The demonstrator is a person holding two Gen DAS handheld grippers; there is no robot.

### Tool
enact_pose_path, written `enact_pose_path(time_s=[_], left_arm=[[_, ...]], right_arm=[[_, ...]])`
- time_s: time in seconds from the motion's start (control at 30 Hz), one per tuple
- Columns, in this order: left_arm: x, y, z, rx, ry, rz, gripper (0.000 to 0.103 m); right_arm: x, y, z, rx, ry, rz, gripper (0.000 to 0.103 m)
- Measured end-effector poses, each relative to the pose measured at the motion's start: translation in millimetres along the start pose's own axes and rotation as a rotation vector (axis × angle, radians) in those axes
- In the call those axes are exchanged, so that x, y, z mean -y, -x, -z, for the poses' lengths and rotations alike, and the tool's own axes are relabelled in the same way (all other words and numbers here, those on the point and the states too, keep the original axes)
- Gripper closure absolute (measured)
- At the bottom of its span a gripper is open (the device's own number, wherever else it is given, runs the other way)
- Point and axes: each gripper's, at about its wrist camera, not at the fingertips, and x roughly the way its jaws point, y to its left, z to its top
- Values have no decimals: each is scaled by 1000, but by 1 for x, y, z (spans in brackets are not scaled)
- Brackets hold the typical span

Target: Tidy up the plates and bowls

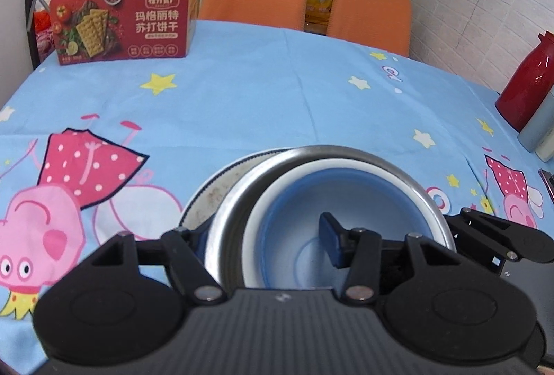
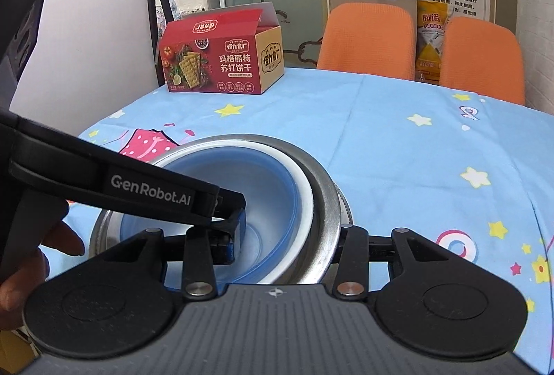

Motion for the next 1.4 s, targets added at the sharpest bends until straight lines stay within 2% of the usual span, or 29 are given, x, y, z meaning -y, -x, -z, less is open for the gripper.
enact_pose_path(time_s=[0.13,0.17,0.2,0.27,0.4,0.53,0.6,0.83,1.03,1.1,1.23,1.4], left_arm=[[4,-1,-1,33,-38,-29,53],[5,0,-1,48,-47,-39,49],[5,1,-2,56,-54,-28,28],[6,5,-2,86,-52,-36,26],[8,20,-5,168,-70,-86,26],[4,33,-9,204,-22,-73,21],[6,38,-8,220,-3,-73,1],[32,64,11,288,8,-56,1],[57,85,42,338,-2,-111,1],[65,88,53,340,-12,-131,1],[78,96,81,331,-24,-123,1],[88,101,115,310,-25,-132,1]], right_arm=[[-3,-8,0,-15,36,5,22],[-3,-8,0,-11,40,-3,21],[-3,-9,0,-19,40,-25,13],[-2,-8,0,-19,29,-58,11],[6,7,-1,59,-24,-15,0],[16,27,-6,150,-72,30,0],[21,32,-5,161,-85,41,0],[35,52,12,168,-141,88,0],[43,86,31,201,-181,151,0],[44,98,39,211,-194,171,0],[44,118,60,221,-218,199,0],[42,127,85,179,-260,233,0]])
